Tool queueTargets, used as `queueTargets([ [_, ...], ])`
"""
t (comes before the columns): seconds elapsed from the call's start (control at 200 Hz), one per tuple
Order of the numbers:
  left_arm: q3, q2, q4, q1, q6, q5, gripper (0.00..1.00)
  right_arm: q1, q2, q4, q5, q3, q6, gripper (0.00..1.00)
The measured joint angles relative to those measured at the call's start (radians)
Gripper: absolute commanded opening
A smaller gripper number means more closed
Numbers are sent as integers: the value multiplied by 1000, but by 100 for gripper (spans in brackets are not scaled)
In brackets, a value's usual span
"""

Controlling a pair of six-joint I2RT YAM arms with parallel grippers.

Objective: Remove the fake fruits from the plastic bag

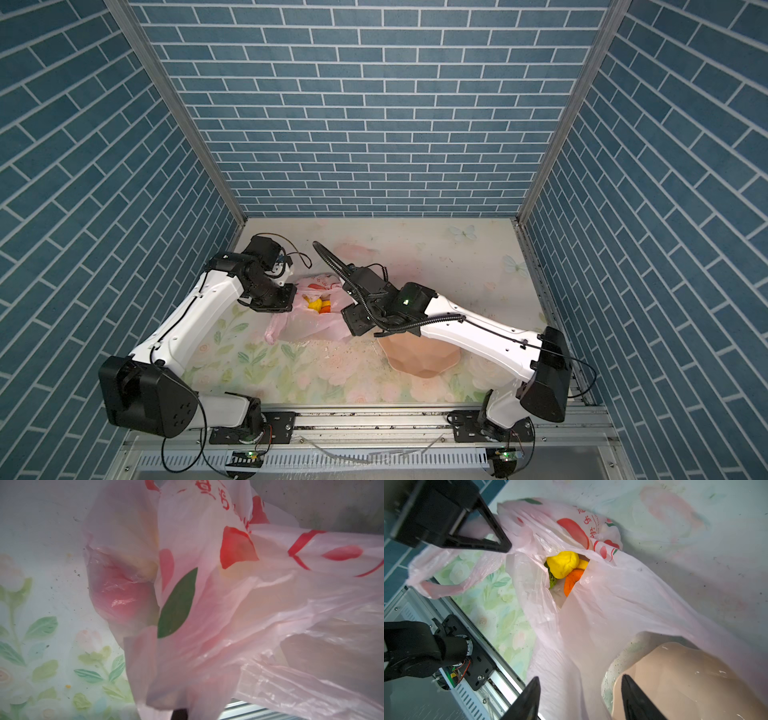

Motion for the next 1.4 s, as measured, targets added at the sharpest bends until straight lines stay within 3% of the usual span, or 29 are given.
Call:
queueTargets([
  [0.285, -11, -59, 15, 27, -4, 61, 0, -5, -5, -200, 158, 305, -69, 60],
  [0.36, -10, -59, 19, 32, -4, 69, 0, -6, 16, -215, 180, 371, -92, 54],
  [0.49, -8, -59, 22, 44, -4, 82, 0, -7, 98, -206, 162, 468, -130, 31],
  [0.68, -8, -74, 24, 67, -4, 100, 0, -9, 316, -151, 26, 585, -126, 17],
  [0.925, -8, -113, 15, 79, -3, 109, 0, -10, 533, -111, -111, 554, -119, 14],
  [1.31, -20, -120, -16, 82, -4, 109, 0, -4, 544, -17, -274, 383, -91, 12],
  [1.4, -32, -132, -32, 83, -4, 107, 5, 2, 543, 0, -319, 355, -91, 12],
])
